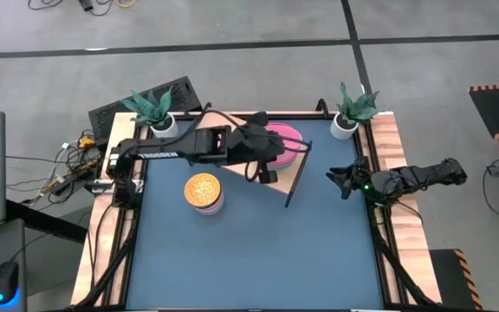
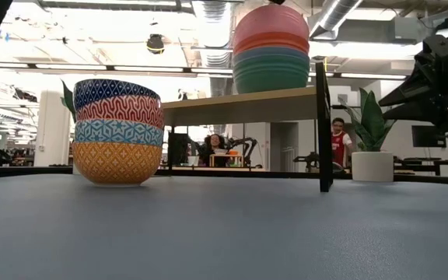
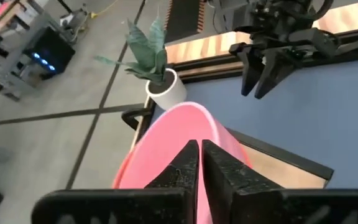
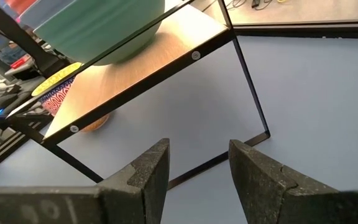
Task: Place and stack bowls onto a shelf
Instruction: Stack the pink bowl onto the orange bowl on the shelf, then put the printed yellow bowl on the shelf
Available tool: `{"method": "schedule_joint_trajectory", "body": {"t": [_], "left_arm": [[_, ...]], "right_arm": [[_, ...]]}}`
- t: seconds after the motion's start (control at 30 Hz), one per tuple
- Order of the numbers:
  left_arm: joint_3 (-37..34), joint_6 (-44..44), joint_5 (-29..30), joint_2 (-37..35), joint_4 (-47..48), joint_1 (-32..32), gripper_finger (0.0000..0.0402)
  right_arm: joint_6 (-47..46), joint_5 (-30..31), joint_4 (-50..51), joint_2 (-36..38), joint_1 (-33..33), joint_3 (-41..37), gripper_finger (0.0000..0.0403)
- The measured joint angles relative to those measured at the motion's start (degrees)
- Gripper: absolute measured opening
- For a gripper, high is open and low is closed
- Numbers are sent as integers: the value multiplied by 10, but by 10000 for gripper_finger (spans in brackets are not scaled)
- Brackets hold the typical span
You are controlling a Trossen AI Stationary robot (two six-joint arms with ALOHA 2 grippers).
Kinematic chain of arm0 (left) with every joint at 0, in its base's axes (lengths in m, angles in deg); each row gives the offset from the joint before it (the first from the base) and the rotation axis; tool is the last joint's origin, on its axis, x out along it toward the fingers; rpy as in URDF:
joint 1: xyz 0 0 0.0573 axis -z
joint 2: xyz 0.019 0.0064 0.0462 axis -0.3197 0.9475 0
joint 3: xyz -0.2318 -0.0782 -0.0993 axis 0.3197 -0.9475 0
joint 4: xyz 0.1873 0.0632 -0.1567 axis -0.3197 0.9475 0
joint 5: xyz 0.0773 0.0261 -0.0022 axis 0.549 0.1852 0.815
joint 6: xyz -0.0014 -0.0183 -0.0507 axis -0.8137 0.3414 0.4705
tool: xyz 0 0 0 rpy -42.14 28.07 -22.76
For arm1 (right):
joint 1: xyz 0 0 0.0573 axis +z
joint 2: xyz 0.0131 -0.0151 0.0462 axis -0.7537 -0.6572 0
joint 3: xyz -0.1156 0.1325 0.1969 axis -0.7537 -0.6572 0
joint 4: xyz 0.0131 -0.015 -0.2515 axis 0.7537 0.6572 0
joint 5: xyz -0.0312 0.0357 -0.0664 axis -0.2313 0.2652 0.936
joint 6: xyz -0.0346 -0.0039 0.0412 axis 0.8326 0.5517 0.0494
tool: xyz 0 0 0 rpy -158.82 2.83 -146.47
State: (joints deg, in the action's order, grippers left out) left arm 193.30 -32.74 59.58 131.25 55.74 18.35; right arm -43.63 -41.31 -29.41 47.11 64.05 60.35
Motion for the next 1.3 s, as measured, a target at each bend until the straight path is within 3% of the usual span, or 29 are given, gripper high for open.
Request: {"method": "schedule_joint_trajectory", "body": {"t": [0.43,0.67,0.83,1.0,1.3], "left_arm": [[-26,63,50,9,-1,16,4],[2,74,159,-21,5,33,4],[-3,122,32,-51,2,13,1],[-55,160,-36,-82,-47,-7,0],[-299,246,-52,-249,-234,-3,0]], "right_arm": [[9,-2,0,0,0,0,191],[9,-2,0,0,-1,0,191],[12,-2,0,0,-2,0,191],[14,-2,0,0,-2,0,191],[15,-3,0,0,-2,0,191]]}}
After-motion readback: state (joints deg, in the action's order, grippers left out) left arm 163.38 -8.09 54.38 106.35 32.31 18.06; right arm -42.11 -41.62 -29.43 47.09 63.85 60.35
